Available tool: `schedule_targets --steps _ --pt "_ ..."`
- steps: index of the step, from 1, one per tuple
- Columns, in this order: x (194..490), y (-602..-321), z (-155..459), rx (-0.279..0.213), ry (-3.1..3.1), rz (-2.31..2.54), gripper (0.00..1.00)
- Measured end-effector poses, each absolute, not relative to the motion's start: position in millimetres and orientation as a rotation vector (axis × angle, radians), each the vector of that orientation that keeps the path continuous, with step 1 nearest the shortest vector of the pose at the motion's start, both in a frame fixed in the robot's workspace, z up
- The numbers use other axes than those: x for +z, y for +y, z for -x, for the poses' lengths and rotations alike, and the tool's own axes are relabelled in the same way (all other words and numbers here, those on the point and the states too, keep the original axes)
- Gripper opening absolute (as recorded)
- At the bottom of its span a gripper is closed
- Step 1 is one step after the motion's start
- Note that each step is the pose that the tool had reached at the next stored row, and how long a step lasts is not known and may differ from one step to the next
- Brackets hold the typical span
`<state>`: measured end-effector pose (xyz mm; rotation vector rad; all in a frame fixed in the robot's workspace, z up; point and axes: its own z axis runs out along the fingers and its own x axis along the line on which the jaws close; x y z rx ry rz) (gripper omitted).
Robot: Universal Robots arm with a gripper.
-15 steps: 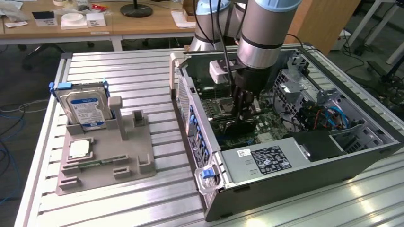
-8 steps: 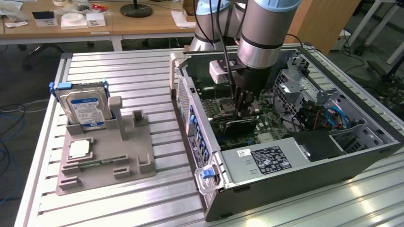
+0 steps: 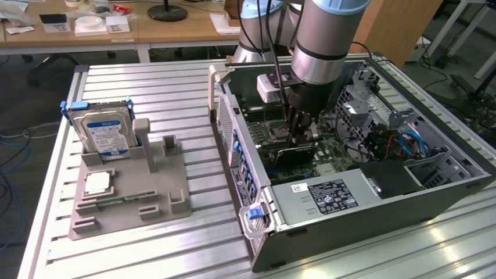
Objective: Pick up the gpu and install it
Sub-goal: 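Press down on the gpu until it lock into place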
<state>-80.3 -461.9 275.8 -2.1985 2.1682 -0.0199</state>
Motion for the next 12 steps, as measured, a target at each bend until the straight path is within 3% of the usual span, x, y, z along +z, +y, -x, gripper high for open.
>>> schedule_targets --steps 10,12 --pt "276.1 -462.0 80.2 -0.016 2.17 2.2 0.11" --pt "276.9 -462.0 79.5 0.01 2.183 2.211 0.11"
